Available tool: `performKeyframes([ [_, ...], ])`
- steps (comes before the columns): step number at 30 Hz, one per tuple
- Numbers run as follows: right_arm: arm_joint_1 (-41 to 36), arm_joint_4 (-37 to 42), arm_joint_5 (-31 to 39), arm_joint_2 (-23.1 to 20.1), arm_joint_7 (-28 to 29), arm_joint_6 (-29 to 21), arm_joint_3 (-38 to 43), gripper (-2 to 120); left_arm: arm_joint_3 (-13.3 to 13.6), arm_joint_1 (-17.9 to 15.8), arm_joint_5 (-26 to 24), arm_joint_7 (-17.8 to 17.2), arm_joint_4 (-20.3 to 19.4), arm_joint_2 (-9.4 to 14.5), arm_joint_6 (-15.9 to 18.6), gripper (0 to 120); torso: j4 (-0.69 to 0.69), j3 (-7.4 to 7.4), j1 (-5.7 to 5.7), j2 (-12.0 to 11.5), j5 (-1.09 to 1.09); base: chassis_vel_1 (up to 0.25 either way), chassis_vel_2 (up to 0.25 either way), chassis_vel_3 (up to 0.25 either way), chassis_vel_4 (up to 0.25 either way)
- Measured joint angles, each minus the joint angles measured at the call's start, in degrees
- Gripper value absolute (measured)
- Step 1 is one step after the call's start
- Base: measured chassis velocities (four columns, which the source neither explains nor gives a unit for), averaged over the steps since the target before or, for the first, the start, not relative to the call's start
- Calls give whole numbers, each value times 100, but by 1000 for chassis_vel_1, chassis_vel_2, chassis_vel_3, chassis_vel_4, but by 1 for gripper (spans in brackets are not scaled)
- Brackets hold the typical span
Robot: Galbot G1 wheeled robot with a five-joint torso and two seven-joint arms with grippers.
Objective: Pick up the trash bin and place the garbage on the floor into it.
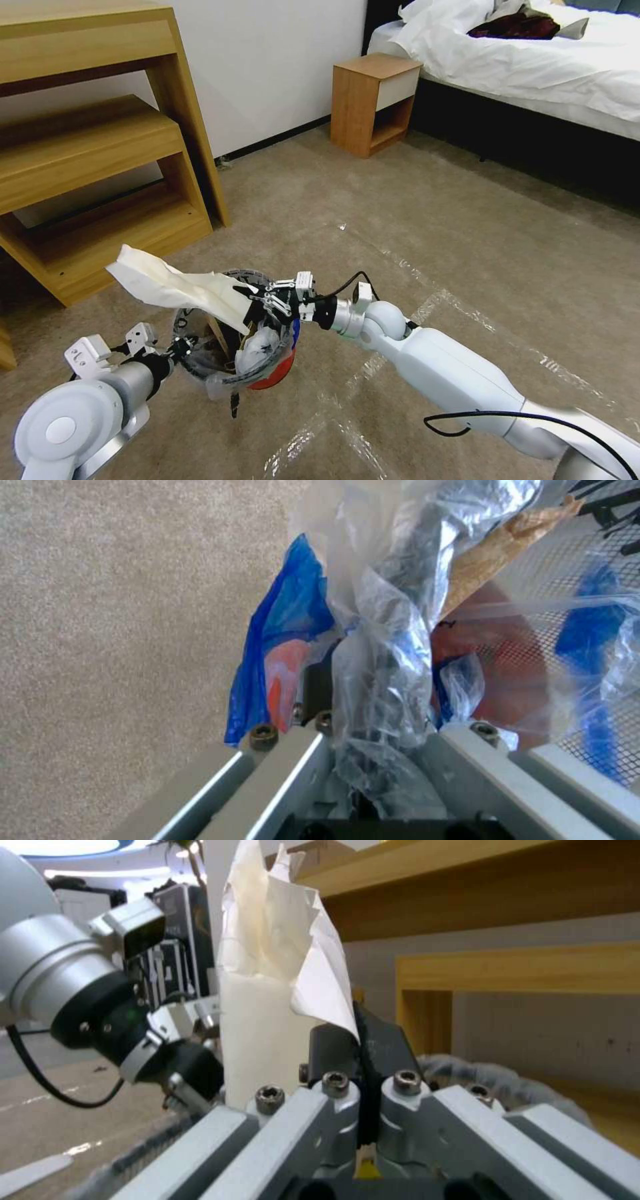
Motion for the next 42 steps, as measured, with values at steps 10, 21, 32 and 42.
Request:
performKeyframes([
  [10, -101, -100, -131, -11, -68, 56, -64, 0, 1, -35, 10, -7, 30, 0, -1, 0, 0, 0, 0, 0, 0, 0, 0, 0, 0],
  [21, -48, -337, -372, 78, -96, 264, -254, 14, 17, -53, 14, -14, 52, -6, -2, 0, 1, 0, 0, 0, 0, 0, 0, 0, 0],
  [32, 121, -417, -506, 22, -161, 246, -378, 57, 4, -33, 1, -14, 50, 4, -5, 0, 1, 0, 0, 0, 0, 0, 0, 0, 0],
  [42, 165, -394, -618, -145, -163, 256, -302, 91, -7, -15, -9, -28, 22, -15, -6, 0, 0, 0, 0, 0, 0, 0, 0, 0, 0],
])
